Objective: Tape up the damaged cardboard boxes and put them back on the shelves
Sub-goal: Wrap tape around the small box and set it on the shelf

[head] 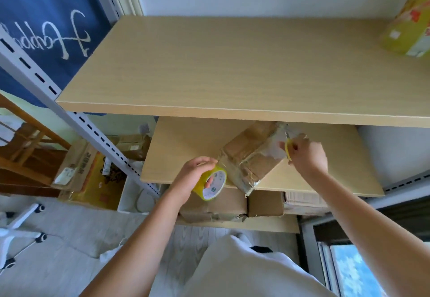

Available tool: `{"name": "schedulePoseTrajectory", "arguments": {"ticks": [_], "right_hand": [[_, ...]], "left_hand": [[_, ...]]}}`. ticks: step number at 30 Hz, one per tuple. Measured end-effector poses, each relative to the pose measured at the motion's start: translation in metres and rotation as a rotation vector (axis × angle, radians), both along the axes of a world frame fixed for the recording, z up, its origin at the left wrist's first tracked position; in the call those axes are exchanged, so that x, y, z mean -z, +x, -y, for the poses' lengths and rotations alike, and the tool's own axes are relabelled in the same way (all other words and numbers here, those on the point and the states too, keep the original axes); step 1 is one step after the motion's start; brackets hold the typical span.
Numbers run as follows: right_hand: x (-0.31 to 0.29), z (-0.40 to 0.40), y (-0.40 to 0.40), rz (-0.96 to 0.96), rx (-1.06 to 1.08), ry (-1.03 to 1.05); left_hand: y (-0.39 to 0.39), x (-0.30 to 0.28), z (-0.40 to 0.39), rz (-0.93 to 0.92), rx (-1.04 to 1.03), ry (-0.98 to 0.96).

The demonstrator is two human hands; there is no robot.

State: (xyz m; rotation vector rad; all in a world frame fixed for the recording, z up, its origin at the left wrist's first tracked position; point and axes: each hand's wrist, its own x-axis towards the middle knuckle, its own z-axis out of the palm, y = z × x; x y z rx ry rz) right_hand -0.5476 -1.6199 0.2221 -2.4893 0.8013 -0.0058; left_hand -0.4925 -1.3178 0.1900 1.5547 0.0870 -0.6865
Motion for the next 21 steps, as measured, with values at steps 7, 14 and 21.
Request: {"name": "schedulePoseTrajectory", "arguments": {"ticks": [7, 14, 21], "right_hand": [[0.043, 0.064, -0.036, -0.383, 0.133, 0.318], [0.051, 0.048, -0.037, -0.438, 0.252, 0.665], [0.043, 0.017, -0.051, -0.021, 0.361, 0.680]], "left_hand": [[0.014, -0.069, 0.038, 0.196, -0.039, -0.051], [-0.001, -0.086, 0.081, 0.171, 0.010, -0.134], [-0.031, -0.081, 0.116, 0.126, 0.348, -0.204]]}}
